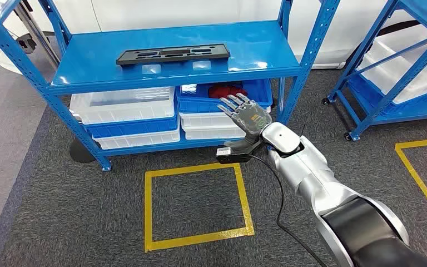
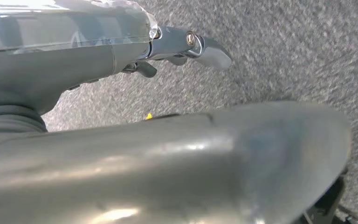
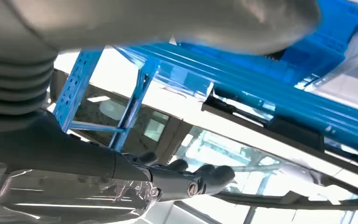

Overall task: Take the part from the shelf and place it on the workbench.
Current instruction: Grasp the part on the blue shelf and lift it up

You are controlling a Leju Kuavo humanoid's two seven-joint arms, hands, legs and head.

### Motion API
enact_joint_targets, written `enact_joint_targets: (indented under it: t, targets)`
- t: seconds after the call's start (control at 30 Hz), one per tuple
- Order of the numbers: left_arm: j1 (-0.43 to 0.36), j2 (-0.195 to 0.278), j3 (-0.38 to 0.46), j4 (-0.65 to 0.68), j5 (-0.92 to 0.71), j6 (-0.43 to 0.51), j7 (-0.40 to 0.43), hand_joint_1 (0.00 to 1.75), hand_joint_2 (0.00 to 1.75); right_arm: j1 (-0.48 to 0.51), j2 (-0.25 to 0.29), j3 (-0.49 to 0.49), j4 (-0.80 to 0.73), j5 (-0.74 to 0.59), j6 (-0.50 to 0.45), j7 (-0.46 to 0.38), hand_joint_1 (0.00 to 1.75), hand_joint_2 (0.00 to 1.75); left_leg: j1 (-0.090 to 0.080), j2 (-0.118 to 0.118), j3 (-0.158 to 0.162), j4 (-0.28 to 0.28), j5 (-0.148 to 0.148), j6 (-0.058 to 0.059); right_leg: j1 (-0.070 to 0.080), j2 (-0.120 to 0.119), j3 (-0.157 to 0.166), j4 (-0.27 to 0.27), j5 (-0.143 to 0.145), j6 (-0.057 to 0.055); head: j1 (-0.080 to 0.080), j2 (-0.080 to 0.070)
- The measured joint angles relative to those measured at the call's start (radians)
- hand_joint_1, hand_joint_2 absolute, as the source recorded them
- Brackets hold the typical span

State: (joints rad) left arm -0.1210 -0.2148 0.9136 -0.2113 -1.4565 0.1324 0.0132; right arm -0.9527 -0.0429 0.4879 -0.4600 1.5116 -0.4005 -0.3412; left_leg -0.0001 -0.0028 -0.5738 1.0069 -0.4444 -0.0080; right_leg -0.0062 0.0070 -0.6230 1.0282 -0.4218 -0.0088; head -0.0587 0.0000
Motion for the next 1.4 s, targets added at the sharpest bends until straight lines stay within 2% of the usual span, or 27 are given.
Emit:
enact_joint_targets:
  t: [0.07,0.1,0.13,0.2,0.23,0.27,0.3,0.37,0.4,0.47,0.57,0.63,0.7,0.73,0.77,0.8,0.87,0.93,1.0,1.1,1.13,1.2,1.23,1.27,1.3,1.33,1.4]
  targets:
    - [0.001,0.0,0.0,0.0,0.0,0.002,0.0,0.0,0.0,-0.003,-0.001,0.008,-0.005,-0.007,0.0,-0.003,0.0,0.0,0.001,0.0,-0.005,0.014,-0.012,-0.006,-0.003,-0.001,0.003,-0.004,0.002,-0.006,0.0,0.0]
    - [0.001,0.0,0.0,0.0,0.001,0.005,0.0,0.0,0.0,-0.006,-0.001,0.016,-0.009,-0.015,0.0,-0.006,0.0,0.0,0.002,0.0,-0.018,0.043,-0.03,-0.011,-0.006,-0.001,0.004,-0.008,0.003,-0.012,0.0,0.0]
    - [0.001,0.0,0.0,0.0,0.001,0.008,0.0,0.0,0.0,-0.009,-0.001,0.023,-0.012,-0.023,0.0,-0.01,0.0,0.0,0.004,0.0,-0.039,0.09,-0.056,-0.016,-0.007,-0.001,0.006,-0.009,0.003,-0.016,0.0,0.0]
    - [0.002,0.0,0.001,0.0,0.003,0.013,0.0,0.0,0.0,-0.011,-0.001,0.037,-0.015,-0.042,-0.001,-0.015,0.0,0.0,0.007,0.0,-0.105,0.224,-0.113,-0.023,-0.006,-0.002,0.006,-0.009,0.002,-0.019,0.0,0.0]
    - [0.002,0.0,0.002,0.0,0.005,0.017,-0.001,0.0,0.0,-0.009,-0.001,0.043,-0.015,-0.053,-0.002,-0.017,0.0,0.0,0.008,0.0,-0.132,0.273,-0.124,-0.024,-0.005,-0.002,0.007,-0.008,0.001,-0.02,0.0,0.0]
    - [0.003,0.0,0.003,0.0,0.008,0.022,-0.003,0.0,0.0,-0.008,-0.001,0.048,-0.015,-0.068,-0.004,-0.017,0.0,0.0,0.008,0.0,-0.144,0.288,-0.116,-0.024,-0.005,-0.002,0.008,-0.008,0.0,-0.02,0.0,0.0]
    - [0.004,0.0,0.005,0.0,0.011,0.027,-0.006,0.0,0.0,-0.007,-0.001,0.053,-0.015,-0.083,-0.007,-0.017,0.0,0.0,0.008,0.0,-0.137,0.262,-0.089,-0.022,-0.005,-0.002,0.009,-0.008,-0.001,-0.019,0.0,0.0]
    - [0.004,0.001,0.009,0.0,0.015,0.037,-0.012,0.0,0.0,-0.01,0.001,0.06,-0.016,-0.109,-0.012,-0.013,0.0,0.0,0.007,0.001,-0.08,0.128,-0.013,-0.012,-0.004,-0.001,0.014,-0.007,-0.004,-0.016,0.0,0.0]
    - [0.002,0.001,0.011,0.0,0.017,0.041,-0.014,0.0,0.0,-0.013,0.002,0.062,-0.017,-0.118,-0.013,-0.011,0.0,0.0,0.005,0.0,-0.052,0.065,0.01,-0.005,-0.003,0.0,0.014,-0.007,-0.005,-0.012,0.0,0.0]
    - [-0.001,0.002,0.013,0.0,0.022,0.047,-0.015,0.0,0.0,-0.018,0.004,0.067,-0.019,-0.132,-0.015,-0.006,0.0,0.0,0.0,0.0,-0.027,0.005,0.022,0.004,-0.001,0.0,0.012,-0.007,-0.005,-0.003,0.0,0.0]
    - [-0.004,0.002,0.015,0.0,0.027,0.052,-0.015,0.0,0.0,-0.028,0.009,0.071,-0.02,-0.147,-0.015,0.005,0.0,0.0,0.004,-0.002,-0.023,-0.006,0.026,0.016,-0.001,-0.002,0.009,-0.002,-0.012,0.015,0.0,0.0]
    - [-0.008,0.002,0.016,0.0,0.029,0.054,-0.015,0.0,0.0,-0.041,0.013,0.073,-0.02,-0.153,-0.015,0.018,0.0,0.0,0.009,-0.002,-0.019,-0.014,0.031,0.024,-0.001,-0.002,-0.021,0.064,-0.052,0.023,0.0,0.0]
    - [-0.012,0.002,0.018,0.0,0.031,0.054,-0.014,0.0,0.0,-0.05,0.018,0.077,-0.019,-0.157,-0.015,0.034,0.0,0.0,0.007,-0.002,-0.018,-0.014,0.03,0.028,-0.002,-0.002,-0.088,0.199,-0.112,0.027,0.0,0.0]
    - [-0.013,0.002,0.019,0.0,0.031,0.054,-0.013,0.0,0.0,-0.052,0.02,0.079,-0.018,-0.159,-0.015,0.039,0.0,0.0,0.007,-0.002,-0.018,-0.013,0.029,0.03,-0.003,-0.002,-0.118,0.255,-0.128,0.029,0.0,0.0]
    - [-0.013,0.002,0.019,0.0,0.031,0.054,-0.012,0.0,0.0,-0.052,0.022,0.081,-0.018,-0.16,-0.015,0.043,0.0,0.0,0.007,-0.003,-0.018,-0.012,0.028,0.03,-0.004,-0.002,-0.133,0.28,-0.126,0.031,0.0,0.0]
    - [-0.013,0.002,0.02,0.0,0.031,0.053,-0.011,0.0,0.0,-0.053,0.023,0.081,-0.017,-0.163,-0.015,0.045,0.0,0.0,0.007,-0.004,-0.018,-0.01,0.026,0.03,-0.006,-0.002,-0.128,0.263,-0.104,0.031,0.0,0.0]
    - [-0.013,0.002,0.02,0.0,0.029,0.052,-0.009,0.0,0.0,-0.058,0.026,0.081,-0.016,-0.169,-0.016,0.049,0.0,0.0,0.007,-0.006,-0.016,-0.002,0.018,0.025,-0.009,-0.004,-0.072,0.134,-0.031,0.028,0.0,0.0]
    - [-0.014,0.002,0.02,0.0,0.026,0.049,-0.006,0.0,0.0,-0.062,0.03,0.081,-0.015,-0.176,-0.021,0.05,0.0,0.0,0.004,-0.007,-0.019,0.008,0.01,0.016,-0.007,-0.005,-0.023,0.026,0.007,0.022,0.0,0.0]
    - [-0.014,0.002,0.02,0.0,0.025,0.048,-0.004,0.0,0.0,-0.062,0.032,0.081,-0.014,-0.181,-0.029,0.049,0.0,0.0,0.001,-0.006,-0.02,0.01,0.006,0.007,-0.002,-0.005,-0.014,0.006,0.005,0.012,0.0,0.0]
    - [-0.014,0.003,0.02,0.0,0.025,0.048,-0.002,0.0,0.0,-0.061,0.033,0.081,-0.012,-0.185,-0.039,0.048,0.0,0.0,0.002,-0.005,-0.023,0.026,-0.01,-0.008,-0.006,-0.005,-0.006,-0.004,0.006,-0.005,0.0,0.0]
    - [-0.014,0.003,0.02,0.0,0.025,0.049,-0.001,0.0,0.0,-0.061,0.034,0.081,-0.011,-0.185,-0.043,0.048,0.0,0.0,0.004,-0.004,-0.038,0.06,-0.03,-0.014,-0.009,-0.005,-0.003,-0.007,0.007,-0.01,0.0,0.0]
    - [-0.014,0.003,0.02,0.0,0.025,0.049,0.0,0.0,0.0,-0.058,0.036,0.081,-0.011,-0.185,-0.049,0.047,0.0,0.0,0.008,-0.003,-0.1,0.185,-0.087,-0.023,-0.009,-0.005,0.001,-0.009,0.004,-0.015,0.0,0.0]
    - [-0.013,0.003,0.02,0.0,0.025,0.049,0.001,0.0,0.0,-0.055,0.037,0.082,-0.009,-0.185,-0.05,0.047,0.0,0.0,0.009,-0.003,-0.135,0.249,-0.108,-0.026,-0.008,-0.005,0.002,-0.008,0.003,-0.016,0.0,0.0]
    - [-0.012,0.003,0.02,0.0,0.025,0.049,0.002,0.0,0.0,-0.05,0.037,0.082,-0.008,-0.186,-0.05,0.047,0.0,0.0,0.01,-0.003,-0.159,0.286,-0.112,-0.028,-0.008,-0.005,0.003,-0.008,0.001,-0.017,0.0,0.0]
    - [-0.01,0.003,0.02,0.0,0.025,0.049,0.003,0.0,0.0,-0.046,0.037,0.082,-0.007,-0.186,-0.051,0.047,0.0,0.0,0.011,-0.003,-0.162,0.283,-0.095,-0.028,-0.008,-0.005,0.005,-0.007,0.0,-0.016,0.0,0.0]
    - [-0.009,0.004,0.021,0.0,0.025,0.049,0.003,0.0,0.0,-0.044,0.038,0.082,-0.006,-0.187,-0.052,0.047,0.0,0.0,0.011,-0.003,-0.146,0.24,-0.062,-0.027,-0.008,-0.004,0.008,-0.007,-0.003,-0.015,0.0,0.0]
    - [-0.009,0.004,0.021,0.0,0.025,0.049,0.003,0.0,0.0,-0.042,0.038,0.082,-0.006,-0.19,-0.057,0.047,0.0,0.0,0.01,-0.003,-0.082,0.099,0.009,-0.02,-0.006,-0.003,0.014,-0.005,-0.009,-0.009,0.0,0.0]
